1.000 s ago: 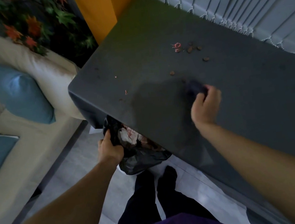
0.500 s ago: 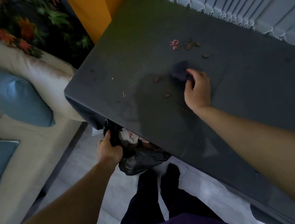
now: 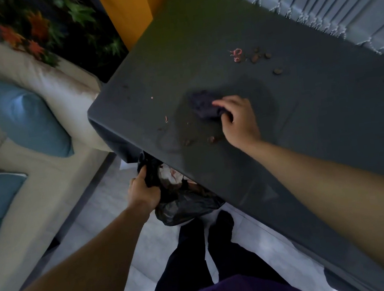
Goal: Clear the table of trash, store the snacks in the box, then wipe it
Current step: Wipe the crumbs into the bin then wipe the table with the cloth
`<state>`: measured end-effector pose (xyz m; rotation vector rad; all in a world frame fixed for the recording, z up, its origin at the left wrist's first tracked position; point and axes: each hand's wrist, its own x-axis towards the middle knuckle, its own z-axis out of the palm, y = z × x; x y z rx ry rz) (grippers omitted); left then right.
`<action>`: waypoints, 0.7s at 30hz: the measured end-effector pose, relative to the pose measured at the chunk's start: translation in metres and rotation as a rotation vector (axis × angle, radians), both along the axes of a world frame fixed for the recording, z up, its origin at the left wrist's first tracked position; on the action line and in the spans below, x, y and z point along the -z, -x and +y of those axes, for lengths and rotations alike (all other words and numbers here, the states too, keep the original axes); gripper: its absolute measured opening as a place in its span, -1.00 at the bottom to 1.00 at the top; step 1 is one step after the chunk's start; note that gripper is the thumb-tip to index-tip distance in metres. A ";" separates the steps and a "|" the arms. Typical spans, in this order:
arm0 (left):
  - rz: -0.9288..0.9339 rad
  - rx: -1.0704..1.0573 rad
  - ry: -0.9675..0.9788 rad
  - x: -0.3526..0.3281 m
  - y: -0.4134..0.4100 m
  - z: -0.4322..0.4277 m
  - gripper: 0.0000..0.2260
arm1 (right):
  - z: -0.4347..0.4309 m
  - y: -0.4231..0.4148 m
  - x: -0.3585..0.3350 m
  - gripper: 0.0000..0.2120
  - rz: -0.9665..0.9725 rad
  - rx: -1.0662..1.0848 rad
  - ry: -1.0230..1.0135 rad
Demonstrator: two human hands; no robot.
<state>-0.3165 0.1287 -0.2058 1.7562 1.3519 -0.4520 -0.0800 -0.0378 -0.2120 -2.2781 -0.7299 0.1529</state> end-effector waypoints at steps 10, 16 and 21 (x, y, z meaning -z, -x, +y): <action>-0.024 -0.023 0.002 0.000 0.001 -0.003 -0.26 | -0.003 0.073 0.003 -0.64 0.016 -0.371 -0.022; -0.043 -0.023 -0.001 -0.003 0.001 -0.010 -0.27 | -0.005 0.107 0.007 -0.60 0.019 -0.282 -0.008; -0.051 -0.007 -0.047 -0.002 -0.002 -0.018 -0.28 | -0.017 0.120 0.001 -0.65 0.075 -0.489 -0.089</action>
